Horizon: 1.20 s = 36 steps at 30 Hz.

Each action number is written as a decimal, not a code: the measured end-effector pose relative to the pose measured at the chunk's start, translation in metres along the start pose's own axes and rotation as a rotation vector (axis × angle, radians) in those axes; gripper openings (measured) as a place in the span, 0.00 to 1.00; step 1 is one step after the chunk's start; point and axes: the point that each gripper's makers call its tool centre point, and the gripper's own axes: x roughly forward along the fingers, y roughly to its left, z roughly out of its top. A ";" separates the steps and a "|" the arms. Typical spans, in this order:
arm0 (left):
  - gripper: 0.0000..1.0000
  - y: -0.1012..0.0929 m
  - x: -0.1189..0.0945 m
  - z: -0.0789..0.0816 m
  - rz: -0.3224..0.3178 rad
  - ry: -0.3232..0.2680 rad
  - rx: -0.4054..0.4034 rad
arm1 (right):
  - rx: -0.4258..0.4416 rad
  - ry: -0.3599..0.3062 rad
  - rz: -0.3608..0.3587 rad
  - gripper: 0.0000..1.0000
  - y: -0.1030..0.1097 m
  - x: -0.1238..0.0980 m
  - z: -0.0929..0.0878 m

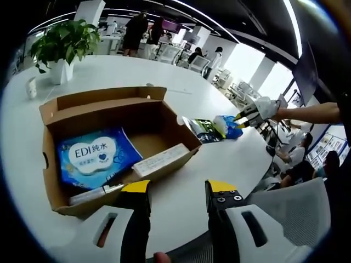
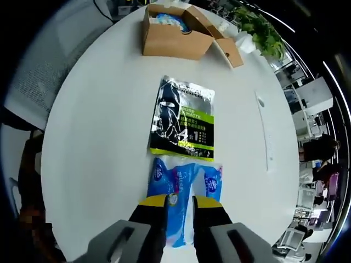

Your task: Operate the shoe box by opening the lid, removing the specified soft item, and placing it in the target area until the item is outside and the box remains undamaged.

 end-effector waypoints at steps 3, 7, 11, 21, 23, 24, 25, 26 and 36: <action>0.39 -0.001 -0.001 0.001 -0.007 -0.008 -0.004 | 0.019 0.007 0.002 0.16 0.004 -0.002 -0.001; 0.39 -0.002 -0.003 0.002 -0.016 -0.013 0.001 | 0.061 0.008 -0.002 0.17 0.007 -0.006 0.001; 0.39 -0.002 -0.008 0.005 -0.023 -0.023 0.004 | 0.113 0.011 -0.013 0.18 0.011 -0.013 0.008; 0.39 -0.004 -0.017 0.016 -0.051 -0.052 0.019 | 0.279 0.020 -0.048 0.18 0.018 -0.025 0.025; 0.39 -0.004 -0.017 0.017 -0.056 -0.057 0.019 | 0.312 0.017 -0.059 0.18 0.019 -0.027 0.028; 0.39 -0.005 -0.018 0.018 -0.059 -0.059 0.019 | 0.325 0.014 -0.064 0.18 0.019 -0.028 0.030; 0.39 -0.006 -0.019 0.019 -0.062 -0.063 0.019 | 0.347 0.012 -0.072 0.19 0.019 -0.030 0.032; 0.39 -0.007 -0.019 0.021 -0.067 -0.068 0.018 | 0.363 0.013 -0.074 0.19 0.020 -0.031 0.034; 0.39 -0.014 -0.019 0.021 -0.103 -0.070 0.027 | 0.425 0.016 -0.100 0.27 0.029 -0.035 0.054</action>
